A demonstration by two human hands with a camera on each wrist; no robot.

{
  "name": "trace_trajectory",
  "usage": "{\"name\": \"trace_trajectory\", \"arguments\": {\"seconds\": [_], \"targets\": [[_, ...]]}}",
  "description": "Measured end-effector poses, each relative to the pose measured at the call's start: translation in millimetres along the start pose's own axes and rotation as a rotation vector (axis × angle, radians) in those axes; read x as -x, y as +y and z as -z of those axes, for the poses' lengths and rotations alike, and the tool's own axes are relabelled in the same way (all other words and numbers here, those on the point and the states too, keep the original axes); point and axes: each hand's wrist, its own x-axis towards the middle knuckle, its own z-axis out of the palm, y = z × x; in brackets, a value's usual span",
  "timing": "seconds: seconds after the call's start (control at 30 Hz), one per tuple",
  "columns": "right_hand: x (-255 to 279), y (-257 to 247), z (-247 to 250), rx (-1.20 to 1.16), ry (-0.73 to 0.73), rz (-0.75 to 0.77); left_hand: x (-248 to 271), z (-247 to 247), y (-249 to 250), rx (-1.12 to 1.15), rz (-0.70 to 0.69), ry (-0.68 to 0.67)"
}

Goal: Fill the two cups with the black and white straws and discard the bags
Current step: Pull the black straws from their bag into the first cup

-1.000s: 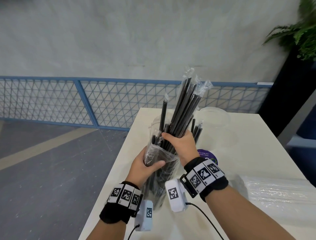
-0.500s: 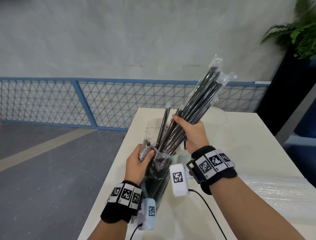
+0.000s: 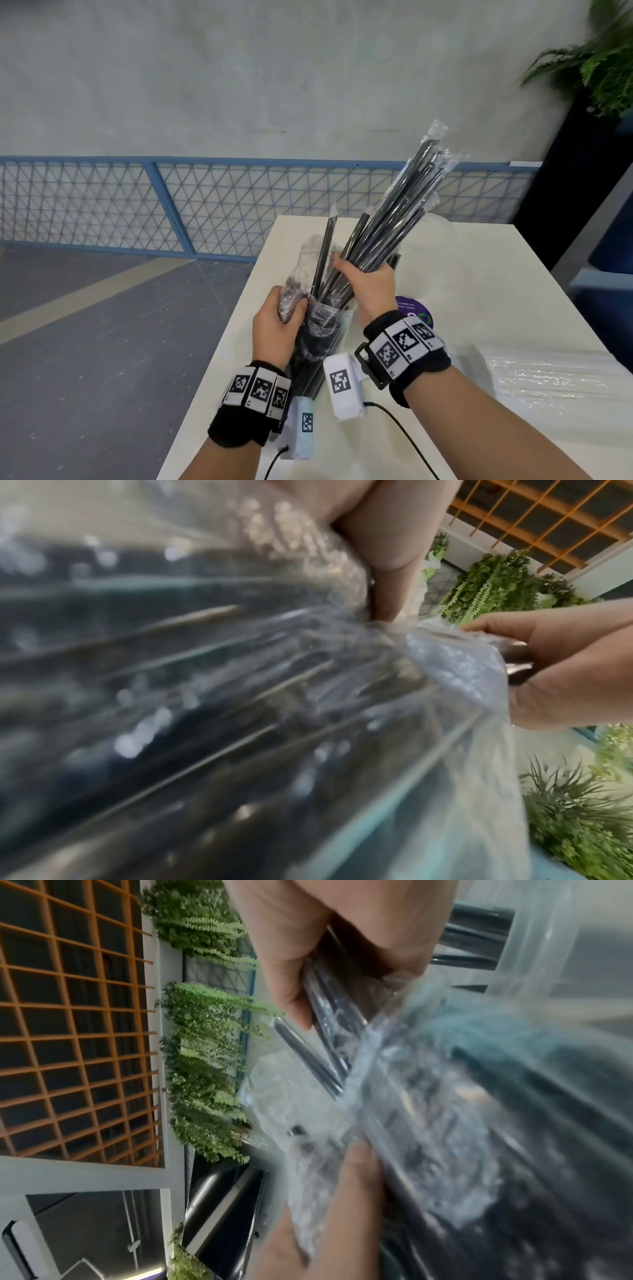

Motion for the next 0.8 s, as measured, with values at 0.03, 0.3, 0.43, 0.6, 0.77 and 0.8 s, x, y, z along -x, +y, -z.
{"name": "trace_trajectory", "arguments": {"seconds": [0.03, 0.3, 0.43, 0.6, 0.77, 0.8], "targets": [[-2, -2, 1, -0.031, -0.001, 0.005, -1, 1, -1, 0.006, 0.004, -0.003], [-12, -23, 5, -0.158, 0.049, -0.056, -6, 6, -2, 0.022, 0.048, 0.007], [-18, -25, 1, -0.086, 0.016, -0.091, -10, 7, -3, 0.064, 0.076, -0.033], [-11, -24, -1, -0.040, -0.123, -0.097, -11, 6, 9, 0.112, 0.057, -0.140], [-7, -14, -5, 0.034, -0.220, -0.115, -12, 6, 12, 0.107, 0.032, -0.168], [-7, -14, -5, 0.032, -0.246, -0.125, -11, 7, 12, 0.107, 0.032, -0.171]]}}
